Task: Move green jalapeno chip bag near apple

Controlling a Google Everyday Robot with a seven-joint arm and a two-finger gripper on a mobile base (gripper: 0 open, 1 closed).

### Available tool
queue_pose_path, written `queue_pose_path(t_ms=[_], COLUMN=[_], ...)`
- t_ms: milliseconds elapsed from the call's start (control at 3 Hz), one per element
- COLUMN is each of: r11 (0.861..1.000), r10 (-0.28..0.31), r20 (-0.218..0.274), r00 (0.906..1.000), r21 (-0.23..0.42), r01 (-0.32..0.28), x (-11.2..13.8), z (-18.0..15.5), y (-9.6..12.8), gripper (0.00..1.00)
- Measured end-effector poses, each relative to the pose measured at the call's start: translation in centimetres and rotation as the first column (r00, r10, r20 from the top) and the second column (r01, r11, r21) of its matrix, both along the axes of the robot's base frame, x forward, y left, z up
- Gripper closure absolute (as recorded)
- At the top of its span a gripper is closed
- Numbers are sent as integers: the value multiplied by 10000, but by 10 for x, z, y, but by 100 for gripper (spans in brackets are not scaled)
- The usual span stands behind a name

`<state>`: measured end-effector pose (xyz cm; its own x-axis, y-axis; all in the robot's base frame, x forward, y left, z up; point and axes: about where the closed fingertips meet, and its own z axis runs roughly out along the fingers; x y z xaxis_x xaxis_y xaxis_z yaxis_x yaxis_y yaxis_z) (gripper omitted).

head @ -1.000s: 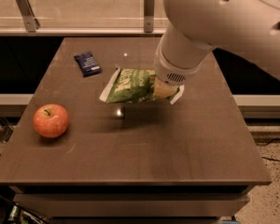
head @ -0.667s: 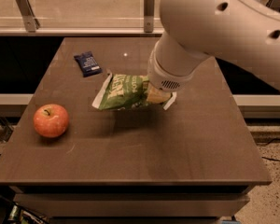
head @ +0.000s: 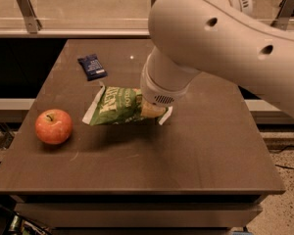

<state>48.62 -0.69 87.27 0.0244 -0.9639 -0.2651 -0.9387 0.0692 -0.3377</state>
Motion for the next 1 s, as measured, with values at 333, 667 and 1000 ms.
queue_pose_path(t_ms=[333, 667, 1000], r11=[9999, 9997, 9997], r10=[83, 122, 133], r20=[-258, -393, -385], r00=[9996, 9992, 9992], r21=[147, 204, 199], r01=[-80, -115, -125], x=[-5, -12, -12], z=[-9, -16, -15], y=[16, 30, 30], gripper=[100, 100, 83])
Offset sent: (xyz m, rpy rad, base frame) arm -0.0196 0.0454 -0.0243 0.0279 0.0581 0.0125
